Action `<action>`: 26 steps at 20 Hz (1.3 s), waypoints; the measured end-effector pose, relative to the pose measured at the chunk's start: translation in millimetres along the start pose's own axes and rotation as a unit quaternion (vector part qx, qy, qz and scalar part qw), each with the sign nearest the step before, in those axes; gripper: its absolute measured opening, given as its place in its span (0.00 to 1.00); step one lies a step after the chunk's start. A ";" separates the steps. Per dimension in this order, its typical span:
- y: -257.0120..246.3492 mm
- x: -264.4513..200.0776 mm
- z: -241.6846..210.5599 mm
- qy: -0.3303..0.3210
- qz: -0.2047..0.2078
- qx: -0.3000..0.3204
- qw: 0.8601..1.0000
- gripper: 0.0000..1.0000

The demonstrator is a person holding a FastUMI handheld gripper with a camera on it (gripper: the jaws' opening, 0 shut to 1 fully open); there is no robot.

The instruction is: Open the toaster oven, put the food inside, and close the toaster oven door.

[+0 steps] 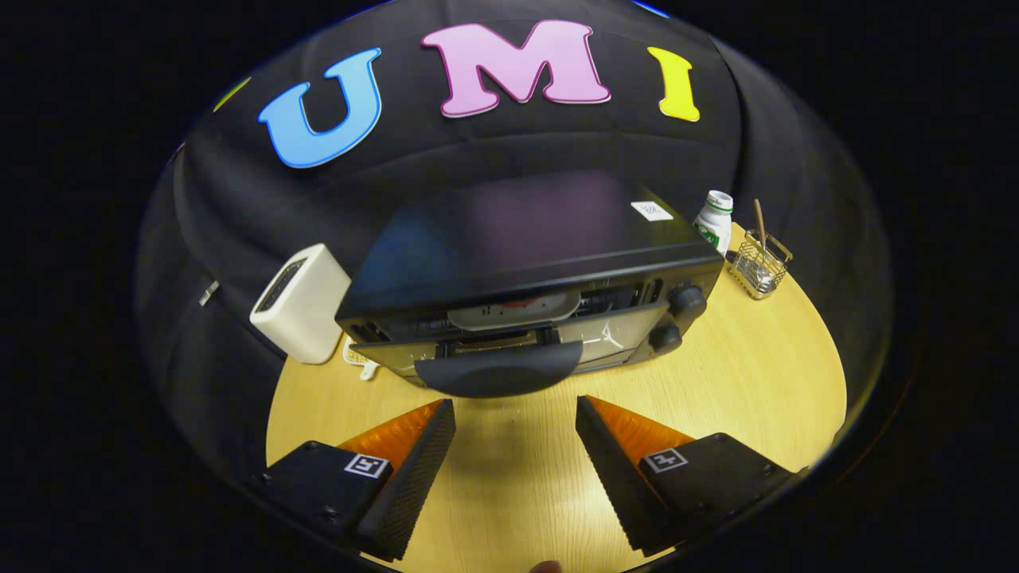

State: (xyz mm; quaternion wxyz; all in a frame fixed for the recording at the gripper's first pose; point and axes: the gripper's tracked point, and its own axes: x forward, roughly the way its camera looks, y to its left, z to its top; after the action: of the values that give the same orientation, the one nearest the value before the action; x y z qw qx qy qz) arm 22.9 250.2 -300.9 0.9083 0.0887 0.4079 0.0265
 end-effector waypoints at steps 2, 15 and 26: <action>-4.7 -8.4 23.5 -0.029 0.003 0.008 1.000 0.99; -88.2 -147.4 115.8 -0.211 0.003 -0.046 0.976 0.99; -143.7 -283.2 153.0 -0.336 -0.013 -0.074 0.939 0.98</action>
State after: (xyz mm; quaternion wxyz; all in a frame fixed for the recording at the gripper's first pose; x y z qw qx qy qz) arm -55.1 53.5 -19.0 0.9968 0.0193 0.0767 0.0133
